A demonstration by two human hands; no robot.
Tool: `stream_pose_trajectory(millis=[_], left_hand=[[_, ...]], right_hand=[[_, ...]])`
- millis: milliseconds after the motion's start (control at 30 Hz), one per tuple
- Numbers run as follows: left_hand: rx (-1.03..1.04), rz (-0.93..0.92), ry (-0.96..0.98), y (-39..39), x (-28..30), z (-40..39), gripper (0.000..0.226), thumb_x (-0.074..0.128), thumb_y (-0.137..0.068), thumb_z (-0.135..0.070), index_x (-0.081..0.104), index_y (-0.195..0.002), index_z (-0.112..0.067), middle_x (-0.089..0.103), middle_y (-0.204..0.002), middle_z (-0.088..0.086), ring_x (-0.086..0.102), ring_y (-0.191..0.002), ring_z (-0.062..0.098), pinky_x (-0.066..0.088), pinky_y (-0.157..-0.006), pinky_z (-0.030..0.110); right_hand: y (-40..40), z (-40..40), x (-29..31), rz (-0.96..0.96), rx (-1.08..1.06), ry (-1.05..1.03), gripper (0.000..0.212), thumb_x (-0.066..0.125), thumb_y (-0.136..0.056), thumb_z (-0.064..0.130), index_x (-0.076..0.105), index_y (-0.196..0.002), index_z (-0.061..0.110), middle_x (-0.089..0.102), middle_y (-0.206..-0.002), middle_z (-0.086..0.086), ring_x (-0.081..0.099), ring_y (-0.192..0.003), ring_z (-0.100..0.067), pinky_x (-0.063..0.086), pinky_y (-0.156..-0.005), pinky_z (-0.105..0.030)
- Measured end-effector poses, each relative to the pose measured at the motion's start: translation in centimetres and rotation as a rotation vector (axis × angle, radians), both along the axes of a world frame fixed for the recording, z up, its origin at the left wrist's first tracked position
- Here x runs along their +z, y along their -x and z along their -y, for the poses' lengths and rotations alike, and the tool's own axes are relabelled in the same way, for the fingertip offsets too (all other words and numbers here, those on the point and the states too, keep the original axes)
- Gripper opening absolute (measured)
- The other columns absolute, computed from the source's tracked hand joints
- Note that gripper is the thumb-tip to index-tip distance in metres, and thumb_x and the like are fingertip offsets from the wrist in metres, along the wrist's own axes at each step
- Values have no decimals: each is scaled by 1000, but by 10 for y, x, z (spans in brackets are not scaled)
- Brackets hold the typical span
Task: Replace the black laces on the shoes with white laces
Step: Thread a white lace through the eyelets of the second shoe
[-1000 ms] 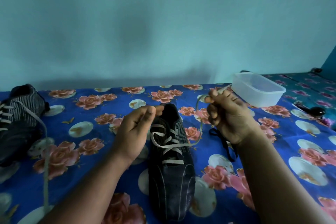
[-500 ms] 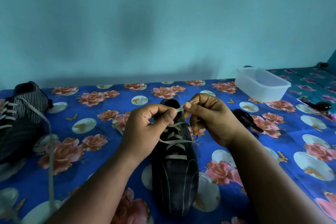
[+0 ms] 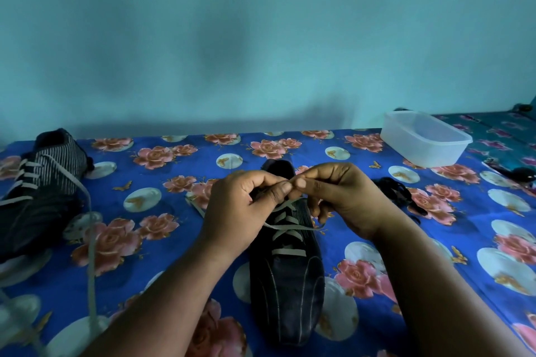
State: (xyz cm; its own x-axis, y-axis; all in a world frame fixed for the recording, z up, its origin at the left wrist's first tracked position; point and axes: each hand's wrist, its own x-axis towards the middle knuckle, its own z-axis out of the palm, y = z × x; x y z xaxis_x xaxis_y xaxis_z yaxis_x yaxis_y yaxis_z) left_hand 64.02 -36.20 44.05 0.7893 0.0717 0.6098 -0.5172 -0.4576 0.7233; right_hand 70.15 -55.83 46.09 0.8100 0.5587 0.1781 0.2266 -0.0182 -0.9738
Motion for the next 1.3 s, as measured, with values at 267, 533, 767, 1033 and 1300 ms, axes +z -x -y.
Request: stream_pose_trajectory(millis=[267,533,767,1033,1300], left_hand=[[202,90,-202,-9,-10,2,18,63,-92,-45,73,-95,-31,71,-105,-18,64,-107,8,48,-92,50],[180,-21,-234,-13,-16,4,26,55,-92,-53,73,-95,-33,70,-91,-13,65,-96,9,50,-88,52],[169,-137,-244,-14,-8,0,9,66,-89,-42,73,-89,-36,69,-92,-14,61,-97,5,51,-89,46],[243,-251,-468,-13,0,3,9,67,-94,-39,74,-96,-35,50,-92,-17,50,-109,11,32,-93,35],[87,-161,-564,-16,1,-5,12,67,-96,-27,77,-103,-24,64,-93,-15,47,-112,12,26,-83,25]], right_hand=[[-9,1,-9,87,-125,39,20,81,-78,32,78,-90,17,76,-84,0,63,-71,-18,47,-64,-27],[-21,4,-25,313,-56,366,19,62,-102,24,73,-117,28,72,-96,15,66,-88,1,49,-77,-14],[-30,10,-33,266,18,264,15,61,-102,19,68,-115,22,67,-100,-13,59,-84,-30,50,-77,-40],[-32,14,-38,229,97,159,15,60,-101,18,66,-114,17,51,-89,-34,46,-76,-26,43,-73,-37],[-31,14,-36,205,93,168,12,58,-102,5,63,-112,10,45,-76,-16,41,-65,-23,41,-61,-24]])
